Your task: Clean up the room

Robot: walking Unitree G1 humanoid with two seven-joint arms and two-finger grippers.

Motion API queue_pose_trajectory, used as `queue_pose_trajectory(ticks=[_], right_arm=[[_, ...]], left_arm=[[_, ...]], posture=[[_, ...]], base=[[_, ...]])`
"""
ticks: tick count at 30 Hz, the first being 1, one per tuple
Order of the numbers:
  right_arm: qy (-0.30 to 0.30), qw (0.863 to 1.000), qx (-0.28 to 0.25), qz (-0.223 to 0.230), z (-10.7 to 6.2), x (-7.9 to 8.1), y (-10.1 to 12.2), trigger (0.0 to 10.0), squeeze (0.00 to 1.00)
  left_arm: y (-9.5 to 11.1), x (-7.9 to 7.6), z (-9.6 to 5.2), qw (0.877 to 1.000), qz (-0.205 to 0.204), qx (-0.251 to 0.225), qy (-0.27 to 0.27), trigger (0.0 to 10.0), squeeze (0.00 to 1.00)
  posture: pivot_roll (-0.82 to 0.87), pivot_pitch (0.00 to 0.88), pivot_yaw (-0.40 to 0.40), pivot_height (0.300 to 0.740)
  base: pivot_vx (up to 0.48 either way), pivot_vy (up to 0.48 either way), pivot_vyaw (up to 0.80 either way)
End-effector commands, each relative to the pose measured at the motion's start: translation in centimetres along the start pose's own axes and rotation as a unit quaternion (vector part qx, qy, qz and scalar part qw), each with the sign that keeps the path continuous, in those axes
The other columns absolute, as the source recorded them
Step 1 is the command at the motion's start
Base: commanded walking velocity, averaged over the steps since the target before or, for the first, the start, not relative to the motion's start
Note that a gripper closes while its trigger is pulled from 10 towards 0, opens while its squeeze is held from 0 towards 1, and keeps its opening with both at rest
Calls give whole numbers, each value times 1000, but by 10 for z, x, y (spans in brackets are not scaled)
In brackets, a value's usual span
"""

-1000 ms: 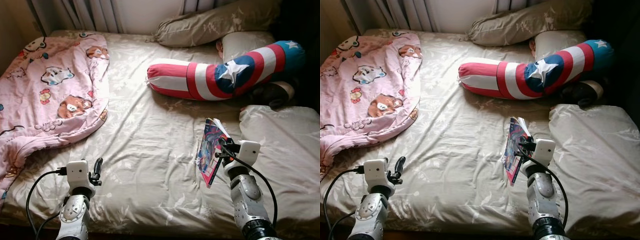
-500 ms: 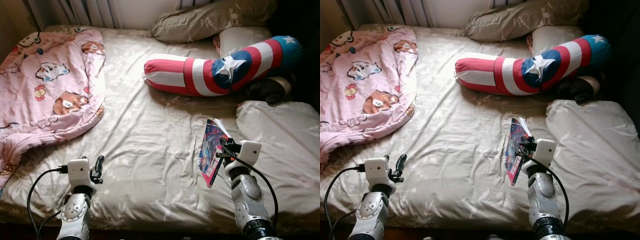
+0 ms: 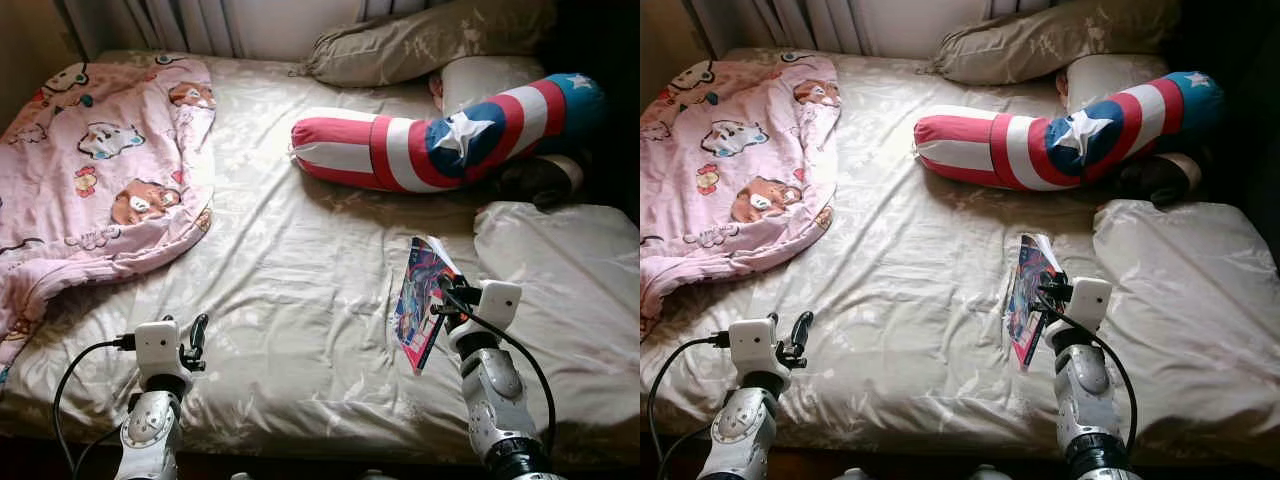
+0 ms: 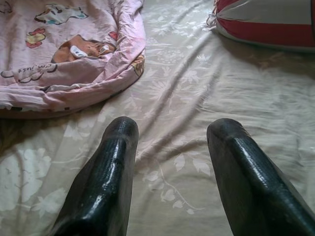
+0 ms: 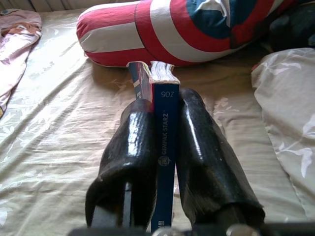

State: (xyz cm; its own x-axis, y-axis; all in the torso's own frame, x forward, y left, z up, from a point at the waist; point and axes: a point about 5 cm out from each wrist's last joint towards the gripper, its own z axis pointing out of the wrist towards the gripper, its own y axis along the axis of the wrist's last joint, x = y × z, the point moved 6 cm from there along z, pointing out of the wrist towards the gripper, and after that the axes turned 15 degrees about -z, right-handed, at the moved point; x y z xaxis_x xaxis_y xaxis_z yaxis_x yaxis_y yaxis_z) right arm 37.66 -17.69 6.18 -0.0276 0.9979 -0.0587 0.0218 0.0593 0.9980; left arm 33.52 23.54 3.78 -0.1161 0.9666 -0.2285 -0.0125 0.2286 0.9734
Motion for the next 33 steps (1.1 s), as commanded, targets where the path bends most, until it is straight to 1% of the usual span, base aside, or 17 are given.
queue_pose_trajectory(ticks=[1,9,13,16,30,31,33], right_arm=[[-10,1000,-16,6,1,-6,6,10000,0],[-3,1000,-9,8,1,-5,4,10000,0],[10,1000,1,9,1,1,1,10000,0],[12,1000,-12,13,-1,1,3,10000,0],[17,1000,-5,15,-1,4,1,10000,0],[22,1000,0,17,-1,5,-1,10000,0],[26,999,-10,20,-2,6,2,10000,0]], left_arm=[[-7,0,-4,1000,1,13,1,10000,0],[-7,-1,-5,1000,1,13,0,10000,0],[-8,0,-6,1000,1,13,3,10000,0],[-8,1,-7,1000,2,13,4,10000,0],[-7,2,-7,1000,1,13,6,10000,0],[-7,1,-7,1000,1,13,5,10000,0],[-6,0,-6,1000,1,12,4,10000,0]], posture=[[15,145,-67,681],[19,161,-72,681],[18,169,-73,661],[20,176,-76,661],[21,186,-75,661],[17,186,-74,656],[19,185,-75,651]], base=[[0,0,0],[0,0,0],[0,0,0],[0,0,0],[0,0,0],[0,0,0],[0,0,0]])
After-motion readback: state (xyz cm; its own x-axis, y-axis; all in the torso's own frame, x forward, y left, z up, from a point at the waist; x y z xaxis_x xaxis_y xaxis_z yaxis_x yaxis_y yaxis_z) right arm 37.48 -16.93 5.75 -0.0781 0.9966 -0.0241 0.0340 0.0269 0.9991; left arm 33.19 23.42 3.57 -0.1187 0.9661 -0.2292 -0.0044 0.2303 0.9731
